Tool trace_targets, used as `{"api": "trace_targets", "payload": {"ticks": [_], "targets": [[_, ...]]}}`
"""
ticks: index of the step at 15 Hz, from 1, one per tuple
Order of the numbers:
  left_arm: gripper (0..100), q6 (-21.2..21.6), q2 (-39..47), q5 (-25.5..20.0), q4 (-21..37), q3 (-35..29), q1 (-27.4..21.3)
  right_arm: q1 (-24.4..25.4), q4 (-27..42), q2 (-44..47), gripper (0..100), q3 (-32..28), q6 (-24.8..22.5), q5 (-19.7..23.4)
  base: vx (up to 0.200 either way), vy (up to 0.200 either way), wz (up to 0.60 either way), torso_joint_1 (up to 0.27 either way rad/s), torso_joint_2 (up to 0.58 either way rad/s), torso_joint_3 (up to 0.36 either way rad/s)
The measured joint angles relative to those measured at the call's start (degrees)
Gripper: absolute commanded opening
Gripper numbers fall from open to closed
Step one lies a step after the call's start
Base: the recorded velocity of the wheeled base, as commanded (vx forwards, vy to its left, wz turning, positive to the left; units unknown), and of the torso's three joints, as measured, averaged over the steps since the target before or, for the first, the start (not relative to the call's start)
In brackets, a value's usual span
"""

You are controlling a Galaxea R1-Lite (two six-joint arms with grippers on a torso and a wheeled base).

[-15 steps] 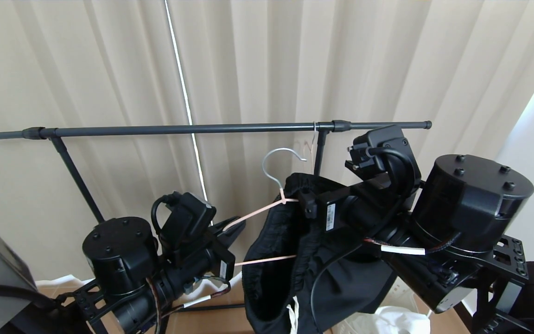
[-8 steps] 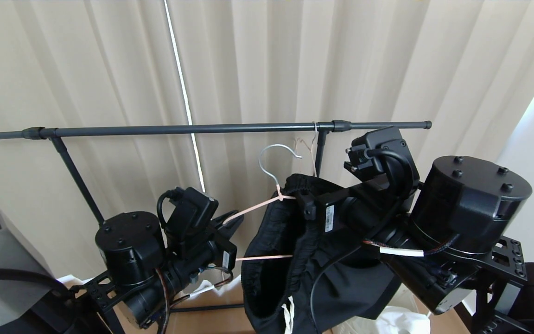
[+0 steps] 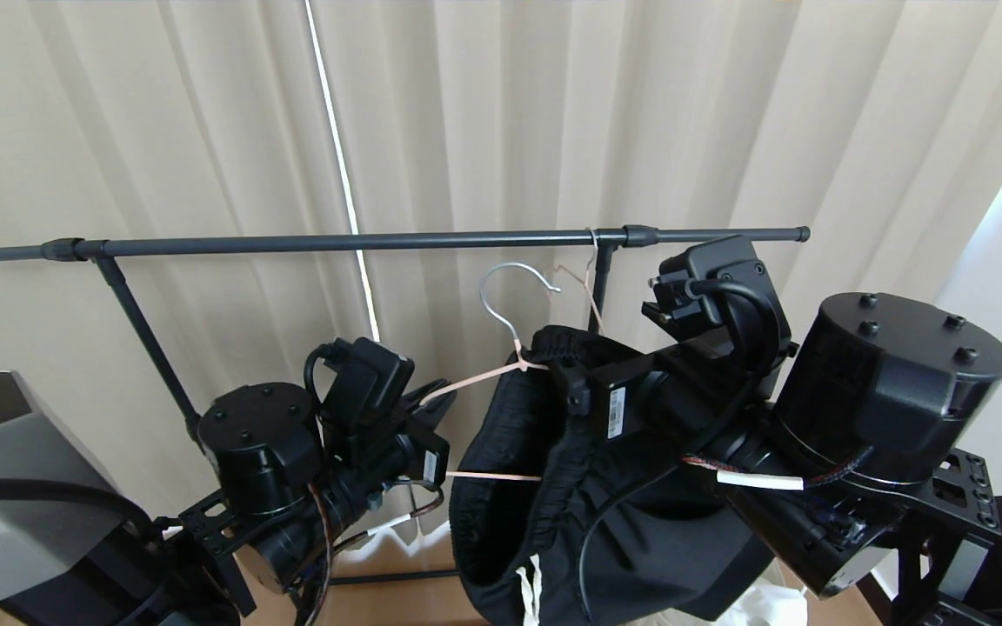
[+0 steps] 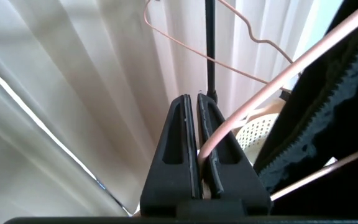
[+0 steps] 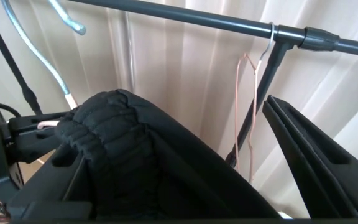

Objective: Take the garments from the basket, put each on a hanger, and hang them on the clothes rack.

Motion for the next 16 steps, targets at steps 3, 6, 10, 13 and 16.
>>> {"api": "trace_targets", "payload": {"ticks": [3, 6, 10, 13, 16], "targets": [[0, 0.00, 0.46, 0.02, -0.02, -1.02, 0.80, 0.09, 0.06, 0.00, 100, -0.22, -0.02, 0.09, 0.000, 0.000, 0.00, 0.000, 0.00, 0.000], [0, 0.02, 0.77, 1.21, 0.09, -2.05, 1.50, 0.09, 0.16, 0.06, 100, 0.02, 0.00, 0.11, 0.000, 0.000, 0.00, 0.000, 0.00, 0.000], [0, 0.06, 0.88, 2.84, 0.24, -2.60, 1.80, 0.50, 0.41, 0.41, 100, 0.50, 0.00, 0.09, 0.000, 0.000, 0.00, 0.000, 0.00, 0.000], [0, 0.06, 0.96, 3.96, 0.94, -3.91, 1.80, 1.21, 0.41, 0.55, 100, 0.94, 0.07, 0.13, 0.000, 0.000, 0.00, 0.000, 0.00, 0.000], [0, 0.09, 0.99, 4.07, 0.96, -4.33, 1.80, 1.66, 0.38, 0.59, 100, 1.68, 0.09, 0.50, 0.000, 0.000, 0.00, 0.000, 0.00, 0.000]]}}
